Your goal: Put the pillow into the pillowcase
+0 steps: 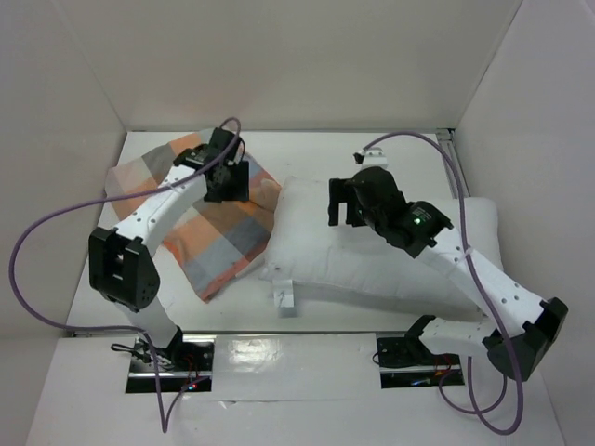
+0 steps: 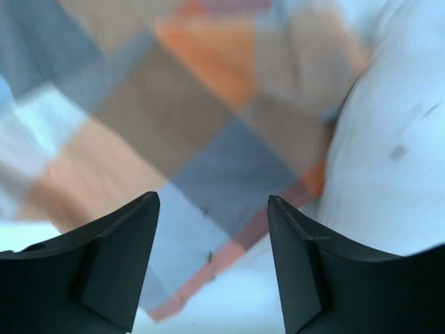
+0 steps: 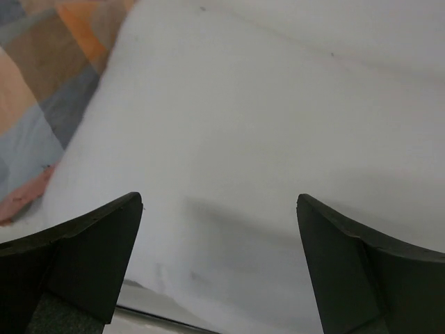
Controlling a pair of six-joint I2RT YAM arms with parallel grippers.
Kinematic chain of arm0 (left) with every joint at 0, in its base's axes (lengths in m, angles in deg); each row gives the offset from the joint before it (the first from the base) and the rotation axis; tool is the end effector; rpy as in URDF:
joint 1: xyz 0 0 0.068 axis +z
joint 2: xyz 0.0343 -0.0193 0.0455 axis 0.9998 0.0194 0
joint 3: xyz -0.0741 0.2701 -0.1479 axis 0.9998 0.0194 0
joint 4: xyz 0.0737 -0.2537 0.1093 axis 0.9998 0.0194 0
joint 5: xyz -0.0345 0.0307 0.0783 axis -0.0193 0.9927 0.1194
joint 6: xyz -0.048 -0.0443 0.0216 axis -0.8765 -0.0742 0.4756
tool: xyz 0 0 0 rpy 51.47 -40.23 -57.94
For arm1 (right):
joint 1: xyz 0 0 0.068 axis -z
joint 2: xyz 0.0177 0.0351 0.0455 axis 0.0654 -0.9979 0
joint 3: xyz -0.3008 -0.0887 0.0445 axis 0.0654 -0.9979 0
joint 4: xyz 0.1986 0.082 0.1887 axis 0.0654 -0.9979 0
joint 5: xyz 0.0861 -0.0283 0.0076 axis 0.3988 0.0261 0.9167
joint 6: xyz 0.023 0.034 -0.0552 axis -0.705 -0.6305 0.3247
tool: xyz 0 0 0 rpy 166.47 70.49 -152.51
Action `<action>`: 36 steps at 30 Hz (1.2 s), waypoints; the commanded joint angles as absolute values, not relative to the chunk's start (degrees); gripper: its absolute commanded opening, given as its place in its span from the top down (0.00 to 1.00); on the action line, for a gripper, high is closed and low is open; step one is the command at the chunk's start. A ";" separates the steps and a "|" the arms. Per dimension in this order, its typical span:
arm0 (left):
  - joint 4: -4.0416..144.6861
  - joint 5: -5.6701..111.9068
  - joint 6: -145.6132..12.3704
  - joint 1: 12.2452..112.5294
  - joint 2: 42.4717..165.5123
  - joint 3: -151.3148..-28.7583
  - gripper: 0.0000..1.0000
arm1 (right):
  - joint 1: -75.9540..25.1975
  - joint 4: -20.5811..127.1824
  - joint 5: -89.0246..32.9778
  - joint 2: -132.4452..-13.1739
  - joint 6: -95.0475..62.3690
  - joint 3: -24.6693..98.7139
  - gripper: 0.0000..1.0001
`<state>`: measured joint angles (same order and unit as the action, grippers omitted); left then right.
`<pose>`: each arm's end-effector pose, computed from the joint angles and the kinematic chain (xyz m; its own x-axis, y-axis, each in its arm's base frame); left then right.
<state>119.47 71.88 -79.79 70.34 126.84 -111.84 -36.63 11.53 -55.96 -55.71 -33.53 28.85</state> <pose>0.4009 -0.1239 0.3585 -0.7579 -0.1798 -0.6271 -0.1238 0.9834 -0.1324 0.2025 0.1469 0.3886 -0.6004 -0.0097 -0.7996 -0.1727 0.9779 0.1178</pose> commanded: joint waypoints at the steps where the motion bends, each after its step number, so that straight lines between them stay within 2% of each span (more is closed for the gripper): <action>1: 122.44 75.18 -82.36 67.01 124.66 -101.91 0.26 | -37.91 18.81 -57.48 -61.06 -29.40 35.29 0.02; 4: 123.05 77.03 -86.49 64.37 120.79 -92.86 0.29 | -39.58 25.14 -58.49 -64.32 -28.93 37.06 0.14; 9: 123.05 75.36 -87.91 63.84 115.87 -83.72 0.29 | -40.11 24.99 -50.18 -68.63 -29.04 39.96 0.06; 11: 123.05 73.60 -87.91 63.84 115.33 -81.77 0.24 | -40.11 23.76 -48.42 -71.08 -30.43 39.96 0.01; 19: 119.72 69.55 -89.14 63.84 116.73 -76.14 0.23 | -40.72 19.54 -47.61 -77.94 -41.07 34.43 0.00; 21: 118.74 69.03 -89.14 63.84 117.70 -76.14 0.26 | -41.25 19.53 -48.31 -78.65 -42.21 31.80 0.11; 22: 117.96 68.50 -88.53 63.84 118.84 -76.14 0.29 | -41.25 20.40 -48.93 -78.65 -42.22 30.92 0.20; 23: 117.95 68.50 -88.53 63.84 119.55 -76.14 0.33 | -41.25 21.02 -49.46 -77.96 -42.22 30.21 0.35; 24: 117.34 69.02 -88.01 63.84 120.07 -76.14 0.38 | -41.25 21.02 -50.33 -77.95 -42.22 29.60 0.64; 25: 117.34 69.03 -88.00 63.84 120.60 -76.14 0.46 | -41.25 21.02 -50.86 -77.25 -42.22 29.59 0.79; 26: 116.82 70.07 -88.00 63.84 120.61 -76.14 0.65 | -41.25 20.24 -51.39 -76.46 -42.22 30.29 0.91; 27: 116.81 70.60 -88.00 63.84 120.61 -76.14 0.71 | -41.25 20.23 -52.70 -75.93 -42.22 30.29 1.00; 30: 116.28 69.82 -86.78 65.60 121.30 -77.55 0.85 | -40.72 18.92 -54.12 -73.56 -41.60 31.35 1.00; 36: 116.28 67.80 -85.63 66.30 120.79 -79.13 0.97 | -38.27 15.23 -56.22 -69.95 -40.46 33.28 1.00</action>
